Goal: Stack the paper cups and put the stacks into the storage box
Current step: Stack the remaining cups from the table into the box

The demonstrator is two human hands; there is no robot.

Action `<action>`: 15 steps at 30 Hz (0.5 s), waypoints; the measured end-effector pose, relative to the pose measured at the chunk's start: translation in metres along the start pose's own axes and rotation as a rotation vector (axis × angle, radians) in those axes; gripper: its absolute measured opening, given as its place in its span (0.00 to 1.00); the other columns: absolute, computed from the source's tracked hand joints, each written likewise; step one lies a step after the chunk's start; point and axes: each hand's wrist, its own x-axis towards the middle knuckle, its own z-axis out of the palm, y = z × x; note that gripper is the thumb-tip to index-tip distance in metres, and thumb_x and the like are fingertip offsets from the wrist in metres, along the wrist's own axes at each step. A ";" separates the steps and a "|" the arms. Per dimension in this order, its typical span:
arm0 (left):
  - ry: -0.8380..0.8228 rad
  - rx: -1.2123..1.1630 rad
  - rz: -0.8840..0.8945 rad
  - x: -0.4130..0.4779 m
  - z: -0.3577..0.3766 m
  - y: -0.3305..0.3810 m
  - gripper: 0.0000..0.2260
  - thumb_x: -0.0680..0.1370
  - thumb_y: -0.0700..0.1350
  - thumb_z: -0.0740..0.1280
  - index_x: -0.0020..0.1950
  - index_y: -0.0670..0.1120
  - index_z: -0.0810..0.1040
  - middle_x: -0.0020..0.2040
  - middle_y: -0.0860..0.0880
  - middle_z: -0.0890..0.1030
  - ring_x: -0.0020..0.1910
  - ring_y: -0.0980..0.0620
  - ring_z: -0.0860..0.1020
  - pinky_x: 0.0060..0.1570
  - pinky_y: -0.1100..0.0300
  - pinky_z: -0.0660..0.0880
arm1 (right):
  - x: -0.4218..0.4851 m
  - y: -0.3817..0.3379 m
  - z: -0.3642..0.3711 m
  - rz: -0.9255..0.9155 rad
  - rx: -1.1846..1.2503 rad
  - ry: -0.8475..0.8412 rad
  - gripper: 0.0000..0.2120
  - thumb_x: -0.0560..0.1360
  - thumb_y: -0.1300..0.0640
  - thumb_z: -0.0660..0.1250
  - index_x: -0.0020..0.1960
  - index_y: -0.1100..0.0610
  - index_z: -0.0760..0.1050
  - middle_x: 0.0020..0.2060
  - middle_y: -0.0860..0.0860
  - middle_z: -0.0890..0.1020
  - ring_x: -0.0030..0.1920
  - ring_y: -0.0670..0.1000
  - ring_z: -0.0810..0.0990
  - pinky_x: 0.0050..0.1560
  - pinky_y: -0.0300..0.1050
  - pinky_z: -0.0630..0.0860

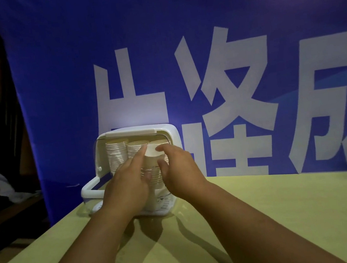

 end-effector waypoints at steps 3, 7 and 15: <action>0.002 0.018 -0.047 0.001 0.003 -0.003 0.29 0.83 0.45 0.65 0.82 0.56 0.58 0.77 0.53 0.67 0.70 0.49 0.71 0.62 0.47 0.78 | -0.004 0.008 0.007 0.026 0.038 -0.083 0.23 0.80 0.54 0.65 0.73 0.46 0.66 0.67 0.46 0.76 0.64 0.50 0.76 0.51 0.35 0.65; 0.016 0.035 -0.054 0.002 0.009 -0.005 0.24 0.83 0.40 0.65 0.78 0.51 0.67 0.73 0.54 0.67 0.65 0.51 0.73 0.59 0.50 0.79 | -0.010 0.018 0.012 -0.032 -0.082 -0.171 0.27 0.78 0.61 0.68 0.74 0.48 0.65 0.69 0.49 0.74 0.65 0.53 0.75 0.54 0.38 0.70; 0.062 0.049 -0.068 -0.003 0.010 -0.006 0.19 0.84 0.44 0.63 0.74 0.55 0.69 0.71 0.55 0.73 0.65 0.50 0.73 0.61 0.48 0.74 | -0.016 0.028 0.025 -0.010 -0.023 -0.164 0.34 0.78 0.59 0.68 0.77 0.41 0.57 0.75 0.42 0.65 0.73 0.50 0.67 0.65 0.44 0.68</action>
